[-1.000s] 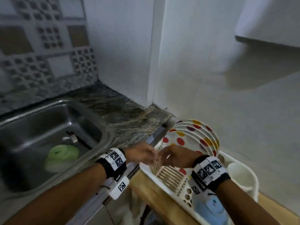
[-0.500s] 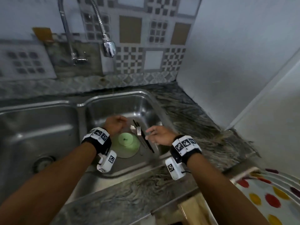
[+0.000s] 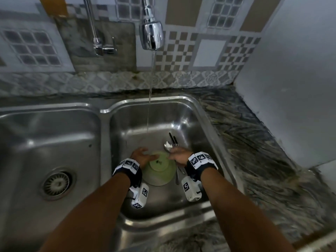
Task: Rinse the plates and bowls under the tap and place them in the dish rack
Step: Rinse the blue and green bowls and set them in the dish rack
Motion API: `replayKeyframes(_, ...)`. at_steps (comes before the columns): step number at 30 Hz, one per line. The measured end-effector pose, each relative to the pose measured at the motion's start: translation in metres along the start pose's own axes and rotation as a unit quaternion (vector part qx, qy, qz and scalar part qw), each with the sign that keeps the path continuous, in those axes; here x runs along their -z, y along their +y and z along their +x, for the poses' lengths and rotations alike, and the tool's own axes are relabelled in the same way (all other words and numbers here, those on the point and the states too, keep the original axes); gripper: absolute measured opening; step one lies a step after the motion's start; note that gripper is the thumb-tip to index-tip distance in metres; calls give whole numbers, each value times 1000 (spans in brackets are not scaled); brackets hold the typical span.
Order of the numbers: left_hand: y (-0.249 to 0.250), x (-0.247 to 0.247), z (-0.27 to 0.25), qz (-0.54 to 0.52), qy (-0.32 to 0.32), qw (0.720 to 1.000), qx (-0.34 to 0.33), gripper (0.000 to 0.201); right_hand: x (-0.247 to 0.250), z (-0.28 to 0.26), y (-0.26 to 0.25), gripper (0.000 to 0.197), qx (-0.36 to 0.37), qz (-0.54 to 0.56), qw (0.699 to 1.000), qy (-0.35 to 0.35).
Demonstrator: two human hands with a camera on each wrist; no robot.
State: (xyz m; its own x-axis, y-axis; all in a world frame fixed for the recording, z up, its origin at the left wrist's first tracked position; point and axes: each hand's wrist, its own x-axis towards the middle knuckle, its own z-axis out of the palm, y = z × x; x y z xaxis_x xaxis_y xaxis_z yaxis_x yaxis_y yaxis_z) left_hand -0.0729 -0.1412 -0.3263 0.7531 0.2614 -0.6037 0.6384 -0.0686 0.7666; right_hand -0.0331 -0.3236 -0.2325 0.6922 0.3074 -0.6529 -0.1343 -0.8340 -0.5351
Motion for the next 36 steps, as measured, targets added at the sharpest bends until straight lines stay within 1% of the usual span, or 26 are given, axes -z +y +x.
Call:
replayKeyframes(3, -3, 0, 9, 33, -7, 999, 10, 87, -7, 18, 4, 57, -12, 3, 1000, -11)
replayKeyframes(5, -2, 1, 14, 63, -5, 998, 6, 93, -12, 32, 9, 63, -28, 17, 999, -19)
replayKeyframes(8, -5, 1, 20, 112, -22, 993, -4, 103, -19, 48, 16, 71, -43, 12, 999, -26)
replayKeyframes(11, -9, 0, 24, 128, -32, 991, -20, 103, -20, 57, 21, 81, -61, -28, 998, -19)
replayKeyframes(14, -10, 0, 26, 156, -54, 986, -31, 102, -23, 65, 27, 84, -71, -23, 997, -31)
replayKeyframes(17, -10, 0, 24, 158, -64, 985, -28, 99, -27, 78, 36, 96, -73, -36, 996, -42)
replayKeyframes(18, -10, 0, 23, 165, -68, 983, -31, 100, -27, 76, 35, 93, -74, -47, 995, -46)
replayKeyframes(21, -9, -1, 18, 195, -89, 976, -40, 105, -25, 65, 33, 75, -71, -69, 994, -50)
replayKeyframes(29, -11, -6, 9, 211, -107, 969, -68, 104, -28, 64, 48, 71, -88, -99, 989, -63)
replayKeyframes(31, -11, -8, 7, 224, -122, 964, -78, 98, -26, 62, 50, 65, -83, -109, 988, -76)
replayKeyframes(33, -10, -11, 7, 233, -131, 960, -83, 88, -25, 58, 50, 59, -80, -114, 988, -71)
replayKeyframes(36, -5, -13, 5, 246, -133, 956, -85, 80, -25, 57, 49, 58, -70, -108, 990, -55)
